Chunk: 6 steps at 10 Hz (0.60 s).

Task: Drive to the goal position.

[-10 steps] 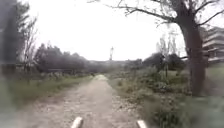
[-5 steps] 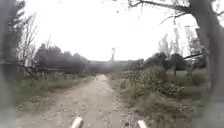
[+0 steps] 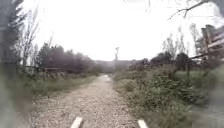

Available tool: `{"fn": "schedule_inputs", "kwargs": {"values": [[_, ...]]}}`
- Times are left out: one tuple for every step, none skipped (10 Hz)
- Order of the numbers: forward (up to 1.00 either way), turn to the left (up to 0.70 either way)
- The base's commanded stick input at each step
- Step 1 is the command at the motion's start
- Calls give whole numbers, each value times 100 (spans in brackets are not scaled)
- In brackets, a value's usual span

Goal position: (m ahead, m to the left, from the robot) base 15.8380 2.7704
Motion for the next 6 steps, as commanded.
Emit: {"fn": "schedule_inputs", "kwargs": {"values": [[100, 0], [100, 0], [100, 0], [100, 0], [100, 0], [100, 0]]}}
